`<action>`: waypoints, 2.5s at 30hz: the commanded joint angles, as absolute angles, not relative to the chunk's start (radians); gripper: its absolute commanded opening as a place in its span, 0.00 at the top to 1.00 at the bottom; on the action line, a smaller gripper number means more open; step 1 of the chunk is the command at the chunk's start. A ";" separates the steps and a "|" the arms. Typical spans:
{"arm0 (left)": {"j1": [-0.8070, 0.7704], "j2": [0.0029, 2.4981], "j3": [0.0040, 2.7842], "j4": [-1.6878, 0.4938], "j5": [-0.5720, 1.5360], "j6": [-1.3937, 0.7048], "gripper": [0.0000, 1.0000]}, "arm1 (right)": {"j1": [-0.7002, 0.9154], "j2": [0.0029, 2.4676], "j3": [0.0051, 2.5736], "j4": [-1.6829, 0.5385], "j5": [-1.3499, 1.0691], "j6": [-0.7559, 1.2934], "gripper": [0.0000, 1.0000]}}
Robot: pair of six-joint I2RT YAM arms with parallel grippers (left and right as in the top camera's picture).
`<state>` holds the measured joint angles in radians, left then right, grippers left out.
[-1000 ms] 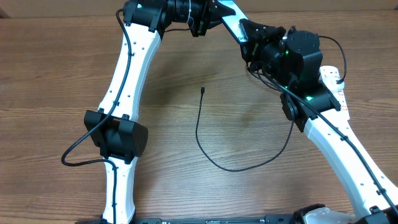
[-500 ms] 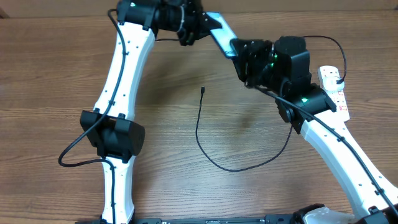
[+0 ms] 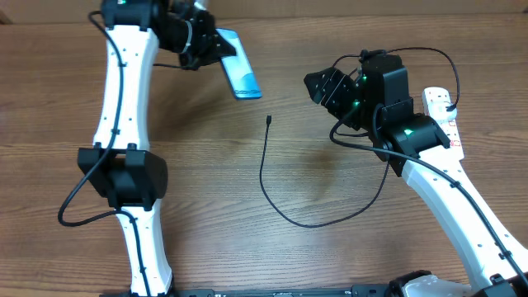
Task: Plug charger to phone and switch on socket
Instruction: 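Release the phone from the right gripper, keeping it in the left, then lower the right gripper onto the black USB-C cable plug end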
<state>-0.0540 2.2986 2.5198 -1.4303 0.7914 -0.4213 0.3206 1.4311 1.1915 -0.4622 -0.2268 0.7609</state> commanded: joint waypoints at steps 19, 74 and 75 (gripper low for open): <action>0.177 2.296 2.533 -1.441 1.124 -0.251 0.96 | 0.348 1.764 1.544 -0.805 -0.309 0.449 0.37; 0.202 2.295 2.533 -1.500 1.064 -0.270 0.96 | 0.483 2.235 1.642 -0.670 -0.262 0.551 0.69; 0.202 2.296 2.533 -1.500 1.064 -0.270 0.96 | 0.484 2.235 1.642 -0.670 -0.263 0.558 0.70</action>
<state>0.1925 2.2986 2.5198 -1.4975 1.0355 -0.2596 0.4793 2.2250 1.6485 -0.6739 -0.2726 0.5323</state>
